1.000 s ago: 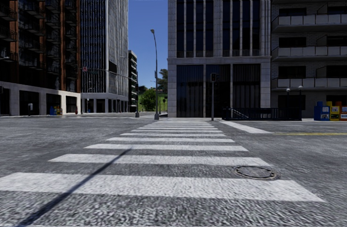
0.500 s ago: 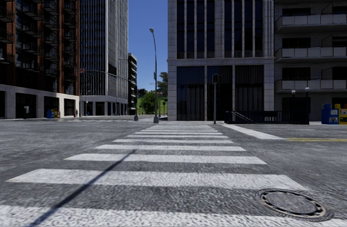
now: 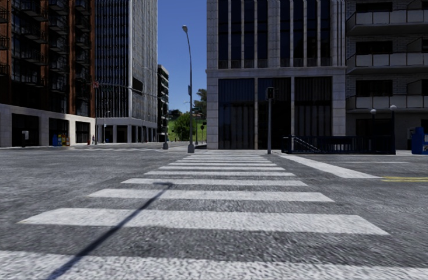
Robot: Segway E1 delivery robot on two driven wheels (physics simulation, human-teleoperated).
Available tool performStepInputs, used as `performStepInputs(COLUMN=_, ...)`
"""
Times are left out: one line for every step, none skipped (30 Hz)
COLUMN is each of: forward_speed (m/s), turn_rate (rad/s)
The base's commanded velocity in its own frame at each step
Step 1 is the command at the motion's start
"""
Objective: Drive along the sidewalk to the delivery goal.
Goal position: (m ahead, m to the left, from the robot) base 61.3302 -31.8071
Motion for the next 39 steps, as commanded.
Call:
performStepInputs(forward_speed=2.00, turn_rate=0.00)
performStepInputs(forward_speed=2.00, turn_rate=0.00)
performStepInputs(forward_speed=2.00, turn_rate=0.00)
performStepInputs(forward_speed=2.00, turn_rate=0.00)
performStepInputs(forward_speed=2.00, turn_rate=0.00)
performStepInputs(forward_speed=2.00, turn_rate=0.00)
performStepInputs(forward_speed=2.00, turn_rate=0.00)
performStepInputs(forward_speed=2.00, turn_rate=0.00)
performStepInputs(forward_speed=2.00, turn_rate=0.00)
performStepInputs(forward_speed=2.00, turn_rate=0.00)
performStepInputs(forward_speed=2.00, turn_rate=0.00)
performStepInputs(forward_speed=2.00, turn_rate=0.00)
performStepInputs(forward_speed=2.00, turn_rate=0.00)
performStepInputs(forward_speed=2.00, turn_rate=0.00)
performStepInputs(forward_speed=2.00, turn_rate=0.00)
performStepInputs(forward_speed=2.00, turn_rate=0.00)
performStepInputs(forward_speed=2.00, turn_rate=0.00)
performStepInputs(forward_speed=2.00, turn_rate=0.00)
performStepInputs(forward_speed=2.00, turn_rate=0.00)
performStepInputs(forward_speed=2.00, turn_rate=0.00)
performStepInputs(forward_speed=2.00, turn_rate=0.00)
performStepInputs(forward_speed=2.00, turn_rate=0.00)
performStepInputs(forward_speed=2.00, turn_rate=0.00)
performStepInputs(forward_speed=2.00, turn_rate=0.00)
performStepInputs(forward_speed=2.00, turn_rate=0.00)
performStepInputs(forward_speed=2.00, turn_rate=0.00)
performStepInputs(forward_speed=2.00, turn_rate=0.00)
performStepInputs(forward_speed=2.00, turn_rate=0.00)
performStepInputs(forward_speed=2.00, turn_rate=0.00)
performStepInputs(forward_speed=2.00, turn_rate=0.00)
performStepInputs(forward_speed=2.00, turn_rate=0.00)
performStepInputs(forward_speed=2.00, turn_rate=0.00)
performStepInputs(forward_speed=2.00, turn_rate=0.00)
performStepInputs(forward_speed=2.00, turn_rate=0.00)
performStepInputs(forward_speed=2.00, turn_rate=0.00)
performStepInputs(forward_speed=2.00, turn_rate=0.00)
performStepInputs(forward_speed=2.00, turn_rate=0.00)
performStepInputs(forward_speed=2.00, turn_rate=0.00)
performStepInputs(forward_speed=2.00, turn_rate=0.00)
